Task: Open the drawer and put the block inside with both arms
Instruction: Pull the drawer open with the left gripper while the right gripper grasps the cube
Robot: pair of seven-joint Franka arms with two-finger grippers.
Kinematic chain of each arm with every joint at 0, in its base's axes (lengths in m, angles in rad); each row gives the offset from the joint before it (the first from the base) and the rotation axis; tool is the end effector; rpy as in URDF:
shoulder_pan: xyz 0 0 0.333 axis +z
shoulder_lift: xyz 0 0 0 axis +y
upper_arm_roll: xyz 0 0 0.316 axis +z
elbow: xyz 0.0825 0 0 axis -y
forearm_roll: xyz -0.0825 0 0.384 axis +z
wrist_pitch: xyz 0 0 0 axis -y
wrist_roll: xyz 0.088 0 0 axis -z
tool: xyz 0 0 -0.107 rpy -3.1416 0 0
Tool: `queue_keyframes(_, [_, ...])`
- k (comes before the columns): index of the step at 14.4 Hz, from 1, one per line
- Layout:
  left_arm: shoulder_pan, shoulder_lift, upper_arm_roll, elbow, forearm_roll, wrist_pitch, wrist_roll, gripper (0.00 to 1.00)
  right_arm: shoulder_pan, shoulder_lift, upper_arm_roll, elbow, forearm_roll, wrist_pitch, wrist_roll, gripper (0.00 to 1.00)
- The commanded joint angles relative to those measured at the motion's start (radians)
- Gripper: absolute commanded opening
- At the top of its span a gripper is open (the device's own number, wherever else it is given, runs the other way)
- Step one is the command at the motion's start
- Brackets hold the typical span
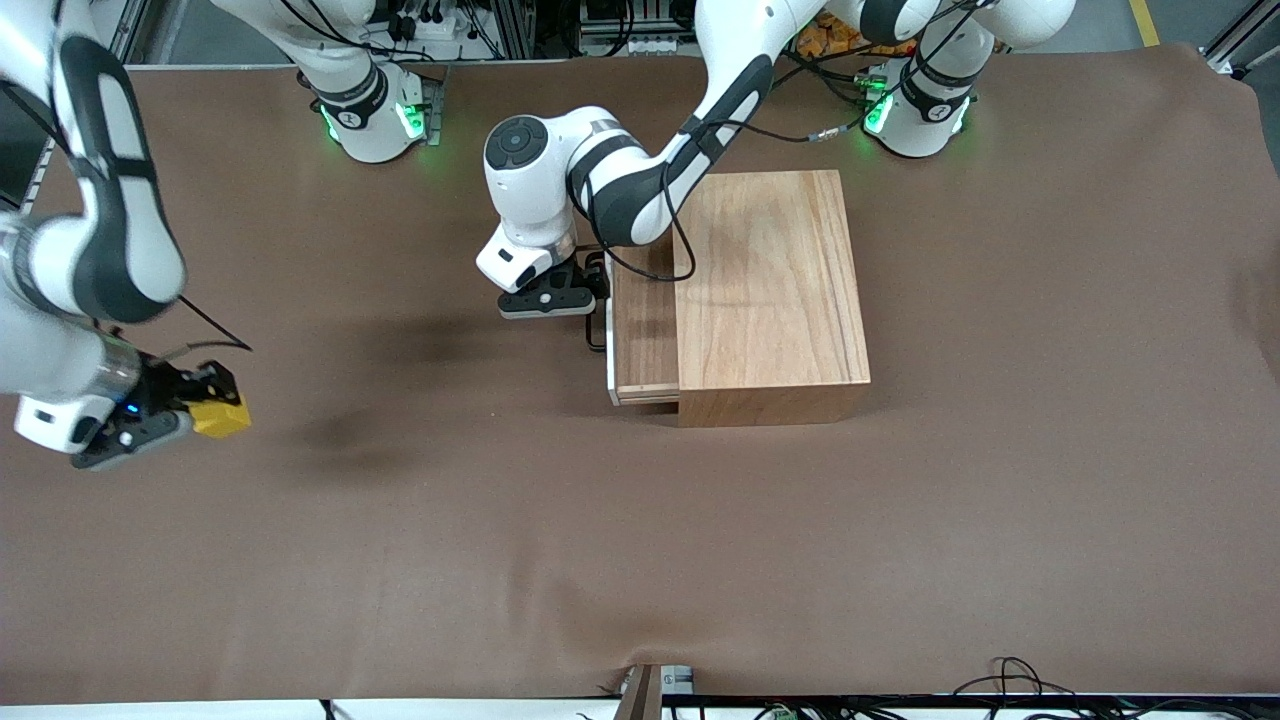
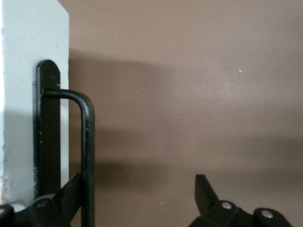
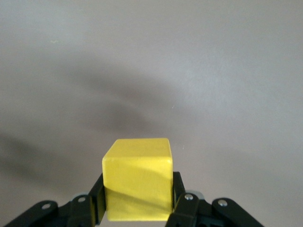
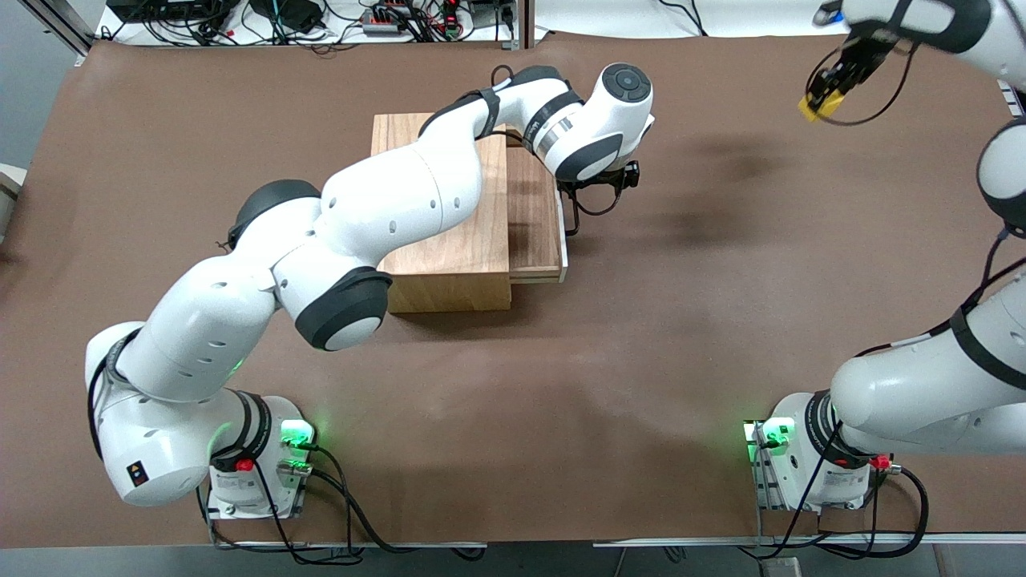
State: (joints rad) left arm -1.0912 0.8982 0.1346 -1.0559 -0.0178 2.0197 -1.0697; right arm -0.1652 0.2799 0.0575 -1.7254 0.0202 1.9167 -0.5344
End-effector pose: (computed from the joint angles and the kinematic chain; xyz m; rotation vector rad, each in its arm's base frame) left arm 0.4191 -0.6585 0.3008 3.1195 0.1032 0.1753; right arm 0.6240 -0.0687 0.4130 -3.0120 -0.6380 0.1121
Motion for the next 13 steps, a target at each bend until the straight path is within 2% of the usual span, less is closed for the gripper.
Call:
queue_keyframes(1, [-0.007,0.048,-0.024,0.030,-0.030,0.131,-0.047,1.00,-0.002,-0.018,0.008,0.177,0.044,-0.258,0.008,0.06])
queue_keyframes(3, [-0.009,0.048,-0.032,0.031,-0.030,0.177,-0.058,1.00,0.003,-0.021,0.010,0.222,0.069,-0.327,0.023,0.06])
queue_keyframes(7, [-0.024,0.041,-0.046,0.030,-0.030,0.220,-0.087,1.00,0.032,-0.024,0.010,0.221,0.151,-0.367,0.180,0.06])
queue_keyframes(10, [-0.024,0.044,-0.046,0.030,-0.030,0.223,-0.104,1.00,0.090,-0.051,0.012,0.221,0.156,-0.381,0.262,0.06])
queue_keyframes(13, [-0.030,0.041,-0.049,0.031,-0.030,0.276,-0.153,1.00,0.171,-0.090,0.012,0.218,0.159,-0.413,0.439,0.07])
